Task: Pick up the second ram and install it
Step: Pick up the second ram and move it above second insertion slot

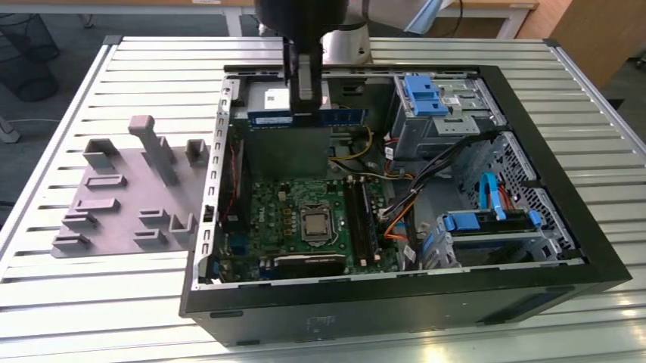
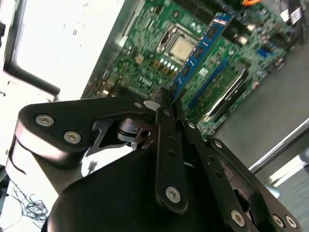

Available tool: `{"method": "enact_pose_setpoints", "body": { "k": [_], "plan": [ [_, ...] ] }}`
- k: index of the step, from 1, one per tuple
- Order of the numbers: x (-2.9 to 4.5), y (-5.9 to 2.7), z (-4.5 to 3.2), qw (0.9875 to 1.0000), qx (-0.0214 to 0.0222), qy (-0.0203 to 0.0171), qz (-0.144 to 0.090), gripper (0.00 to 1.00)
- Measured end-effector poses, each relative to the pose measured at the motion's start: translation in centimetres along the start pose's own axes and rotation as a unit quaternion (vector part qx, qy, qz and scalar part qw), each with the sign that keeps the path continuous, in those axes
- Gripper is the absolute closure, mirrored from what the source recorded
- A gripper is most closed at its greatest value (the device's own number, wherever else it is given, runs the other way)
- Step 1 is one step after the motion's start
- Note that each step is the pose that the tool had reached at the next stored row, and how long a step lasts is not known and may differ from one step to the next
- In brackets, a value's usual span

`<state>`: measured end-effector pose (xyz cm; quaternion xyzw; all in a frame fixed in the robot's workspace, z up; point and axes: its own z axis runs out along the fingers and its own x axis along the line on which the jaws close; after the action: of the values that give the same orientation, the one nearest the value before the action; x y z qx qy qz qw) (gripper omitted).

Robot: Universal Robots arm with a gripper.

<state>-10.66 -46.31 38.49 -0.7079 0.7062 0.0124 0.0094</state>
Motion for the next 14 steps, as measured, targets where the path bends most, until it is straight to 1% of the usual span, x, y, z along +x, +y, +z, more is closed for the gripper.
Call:
{"method": "enact_pose_setpoints", "body": {
  "k": [13, 14],
  "plan": [
    [0.02, -5.93, 0.08, 1.0000, 0.0000, 0.0000, 0.000, 0.86],
    [0.02, -6.21, 0.08, 1.0000, 0.0000, 0.0000, 0.000, 0.86]
  ]
}}
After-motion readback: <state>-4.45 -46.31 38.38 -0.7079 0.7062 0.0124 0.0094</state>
